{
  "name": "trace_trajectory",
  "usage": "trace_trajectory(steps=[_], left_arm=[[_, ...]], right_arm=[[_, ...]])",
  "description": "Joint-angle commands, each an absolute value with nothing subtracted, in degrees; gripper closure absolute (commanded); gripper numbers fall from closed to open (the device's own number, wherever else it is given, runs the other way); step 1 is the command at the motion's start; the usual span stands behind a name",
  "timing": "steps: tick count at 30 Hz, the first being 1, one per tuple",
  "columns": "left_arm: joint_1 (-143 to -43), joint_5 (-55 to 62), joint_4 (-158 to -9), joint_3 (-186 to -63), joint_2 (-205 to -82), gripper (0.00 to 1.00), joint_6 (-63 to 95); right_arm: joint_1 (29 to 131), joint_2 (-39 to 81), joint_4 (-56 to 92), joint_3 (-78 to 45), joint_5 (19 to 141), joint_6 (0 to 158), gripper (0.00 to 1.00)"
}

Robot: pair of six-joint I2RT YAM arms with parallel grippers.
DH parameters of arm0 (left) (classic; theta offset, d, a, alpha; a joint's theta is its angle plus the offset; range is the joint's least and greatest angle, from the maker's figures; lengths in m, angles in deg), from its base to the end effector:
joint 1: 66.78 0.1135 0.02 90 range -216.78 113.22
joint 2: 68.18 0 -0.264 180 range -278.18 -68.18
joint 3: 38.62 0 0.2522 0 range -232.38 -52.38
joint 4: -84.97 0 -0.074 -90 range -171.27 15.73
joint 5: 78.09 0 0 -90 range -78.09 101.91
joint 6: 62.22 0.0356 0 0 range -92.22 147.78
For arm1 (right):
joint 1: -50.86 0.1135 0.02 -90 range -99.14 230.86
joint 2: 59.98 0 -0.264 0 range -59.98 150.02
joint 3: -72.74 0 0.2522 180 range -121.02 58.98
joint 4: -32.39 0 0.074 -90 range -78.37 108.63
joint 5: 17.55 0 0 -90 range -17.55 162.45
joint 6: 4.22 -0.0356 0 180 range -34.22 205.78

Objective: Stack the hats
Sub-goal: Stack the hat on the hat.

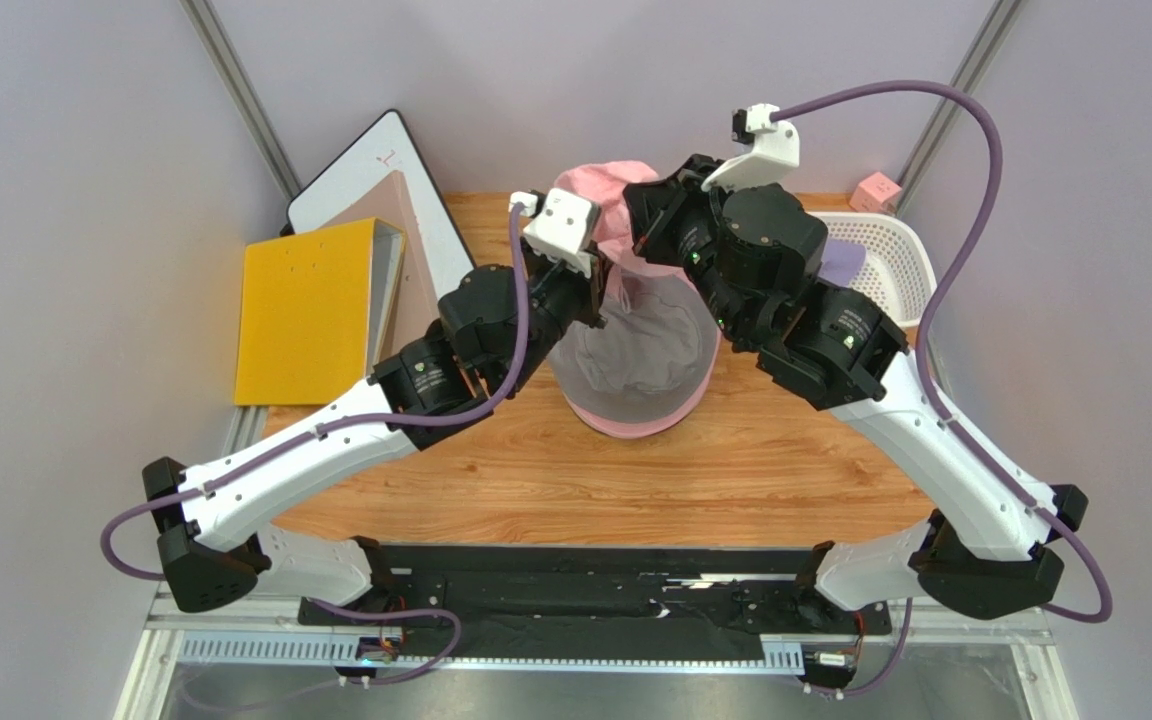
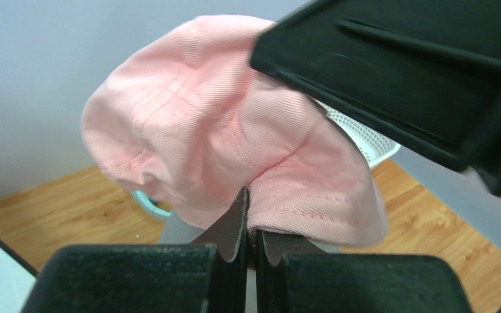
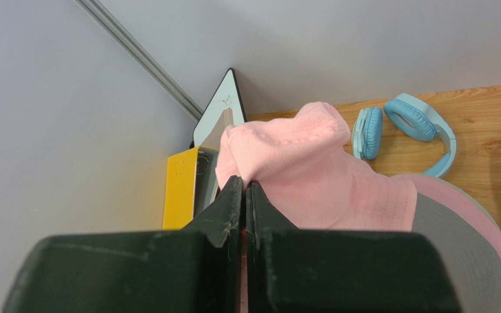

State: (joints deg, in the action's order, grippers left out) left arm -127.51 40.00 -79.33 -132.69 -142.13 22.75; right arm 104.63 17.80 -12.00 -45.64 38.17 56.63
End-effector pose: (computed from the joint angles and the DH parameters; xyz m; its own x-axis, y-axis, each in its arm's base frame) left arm 0.1559 -0.2438 0.4621 -0.0098 -0.1407 -0.9900 0.5413 0.8317 -0.1236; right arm 0.1691 0.1969 0.5288 -0.1970 0.4121 -0.8896 -0.2730 0.8484 0.4535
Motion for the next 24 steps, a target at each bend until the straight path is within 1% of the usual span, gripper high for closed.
trace_trajectory(steps=[1,3,4,6,7,9,10,11,13,15,16,18,19,21,22,24], left_arm=[[-124.44,43.46,-85.57,-132.36,-140.43,1.00,24.97],[-123.56,43.29,-85.57,-132.53,-139.12,1.00,26.20],[-122.60,42.85,-84.97,-132.71,-138.76,1.00,26.72],[-121.80,42.15,-83.82,-134.29,-137.71,1.00,27.70],[-121.19,40.92,-83.03,-134.73,-137.44,1.00,28.91],[-120.74,39.42,-82.15,-136.05,-136.82,1.00,30.94],[-120.39,38.55,-81.62,-136.40,-136.73,1.00,31.64],[-120.22,38.54,-81.53,-136.58,-136.56,1.00,32.43],[-119.69,38.63,-79.88,-136.93,-136.38,1.00,32.36],[-119.34,38.63,-78.20,-138.16,-136.47,1.00,31.48],[-119.16,38.71,-76.10,-138.77,-136.47,1.00,31.13],[-119.16,38.71,-73.98,-141.05,-137.17,1.00,30.51],[-119.16,38.71,-71.45,-142.02,-137.61,1.00,30.51],[-119.16,39.15,-68.28,-146.23,-139.71,1.00,30.25],[-119.16,39.33,-65.48,-147.64,-140.59,1.00,30.42],[-119.16,40.03,-63.26,-151.42,-142.96,1.00,30.68]], right_arm=[[104.91,14.73,-11.87,-44.73,40.02,56.59,1.00],[104.56,12.36,-11.96,-43.42,39.32,57.48,0.94],[104.30,11.39,-11.96,-42.71,39.23,57.74,0.89],[102.64,7.81,-11.87,-39.83,40.72,57.83,0.70],[102.01,6.74,-11.87,-38.50,42.38,57.83,0.42],[100.61,3.06,-11.87,-34.21,43.88,57.57,0.26],[100.08,1.99,-11.87,-32.70,46.85,56.70,0.15],[98.86,1.20,-11.78,-31.30,48.96,56.08,0.12],[97.79,0.40,-11.78,-27.70,53.10,54.59,0.02],[97.44,0.40,-11.69,-25.32,58.11,54.49,0.01],[97.52,-0.21,-9.00,-21.22,61.95,56.06,0.02],[97.53,-1.62,-3.98,-16.28,64.88,57.82,0.02],[97.44,-2.32,0.39,-12.16,68.29,60.01,0.02],[97.61,-1.80,2.45,-10.63,70.25,60.90,0.02],[97.87,-1.02,2.46,-10.63,71.30,61.60,0.04],[100.41,1.10,2.20,-11.15,69.48,63.62,0.06]])
